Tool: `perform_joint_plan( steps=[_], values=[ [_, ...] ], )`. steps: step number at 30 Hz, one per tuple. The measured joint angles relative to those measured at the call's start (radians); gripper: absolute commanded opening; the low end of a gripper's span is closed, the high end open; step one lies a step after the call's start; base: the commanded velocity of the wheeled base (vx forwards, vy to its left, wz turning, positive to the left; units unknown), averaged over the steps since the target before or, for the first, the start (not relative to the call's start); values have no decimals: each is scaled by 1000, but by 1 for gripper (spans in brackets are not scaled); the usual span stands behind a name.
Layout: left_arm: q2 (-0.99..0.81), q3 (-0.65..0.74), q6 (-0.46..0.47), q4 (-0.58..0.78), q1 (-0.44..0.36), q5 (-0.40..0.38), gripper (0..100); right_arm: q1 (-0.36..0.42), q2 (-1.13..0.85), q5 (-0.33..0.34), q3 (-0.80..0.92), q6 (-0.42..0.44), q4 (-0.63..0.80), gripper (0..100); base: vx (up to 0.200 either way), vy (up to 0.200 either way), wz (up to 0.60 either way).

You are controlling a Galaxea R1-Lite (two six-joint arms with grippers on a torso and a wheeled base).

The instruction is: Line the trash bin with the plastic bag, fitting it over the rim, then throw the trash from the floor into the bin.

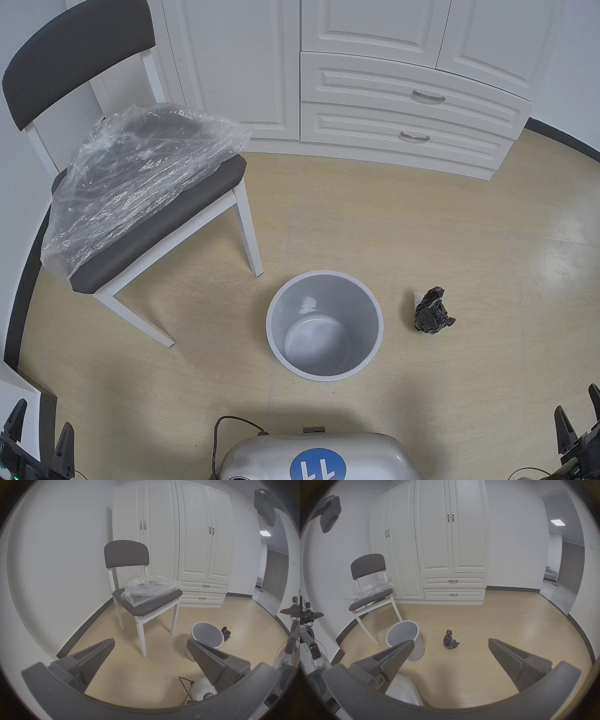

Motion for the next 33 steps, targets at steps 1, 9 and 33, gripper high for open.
perform_joint_plan(
  steps=[1,9,33],
  values=[
    [0,0,0,0,0,0,100,0,0,0,0,-3,0,100,0,0,0],
    [0,0,27,-4,0,-16,100,-2,0,9,0,-50,7,100,0,0,0],
    [19,-167,-19,4,-10,-37,100,0,78,37,-109,-20,-83,100,0,0,0]
  ],
)
